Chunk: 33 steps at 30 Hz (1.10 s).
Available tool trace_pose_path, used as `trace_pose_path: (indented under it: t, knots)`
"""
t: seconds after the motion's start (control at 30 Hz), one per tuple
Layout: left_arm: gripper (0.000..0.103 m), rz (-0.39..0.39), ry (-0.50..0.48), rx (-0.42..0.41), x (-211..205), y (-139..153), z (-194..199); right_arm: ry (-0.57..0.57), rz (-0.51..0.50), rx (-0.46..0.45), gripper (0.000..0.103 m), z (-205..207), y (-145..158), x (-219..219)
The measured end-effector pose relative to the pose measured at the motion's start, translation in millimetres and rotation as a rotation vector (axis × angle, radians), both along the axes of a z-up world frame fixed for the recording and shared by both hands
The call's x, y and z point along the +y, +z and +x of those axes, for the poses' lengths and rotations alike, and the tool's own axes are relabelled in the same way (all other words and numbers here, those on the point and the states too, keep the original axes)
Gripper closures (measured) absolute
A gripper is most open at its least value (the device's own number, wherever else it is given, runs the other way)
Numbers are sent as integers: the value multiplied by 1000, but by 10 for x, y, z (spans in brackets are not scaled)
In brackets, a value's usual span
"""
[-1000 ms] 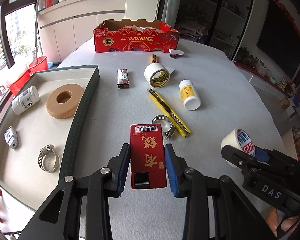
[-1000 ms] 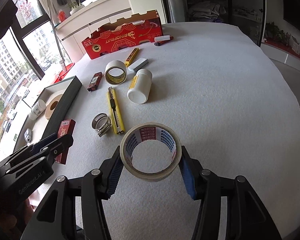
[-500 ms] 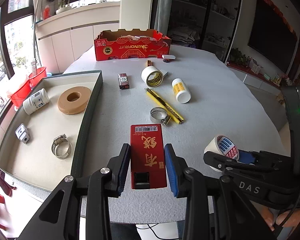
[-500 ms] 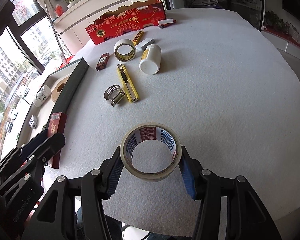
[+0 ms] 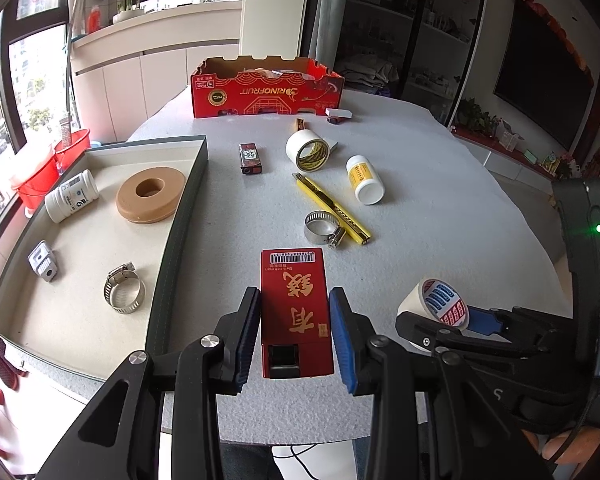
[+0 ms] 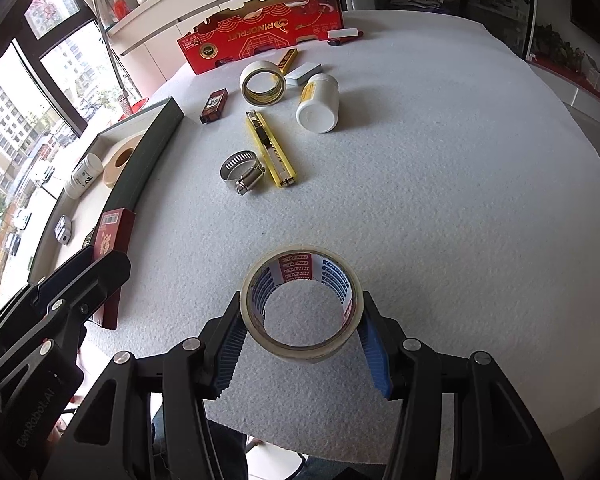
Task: Organize rigid objects
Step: 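Lift the red box and tape roll off the table with both grippers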
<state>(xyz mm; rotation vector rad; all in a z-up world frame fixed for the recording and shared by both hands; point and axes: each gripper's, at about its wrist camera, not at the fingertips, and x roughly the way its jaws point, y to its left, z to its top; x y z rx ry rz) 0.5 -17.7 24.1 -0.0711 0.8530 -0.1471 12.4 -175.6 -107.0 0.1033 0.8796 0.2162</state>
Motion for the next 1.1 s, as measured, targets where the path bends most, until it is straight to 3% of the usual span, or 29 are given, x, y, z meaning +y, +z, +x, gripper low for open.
trace_pose_path:
  t: [1.1]
  knots:
    - [65, -42, 8, 18, 107, -50, -2, 14, -38, 21, 49, 21, -30, 161]
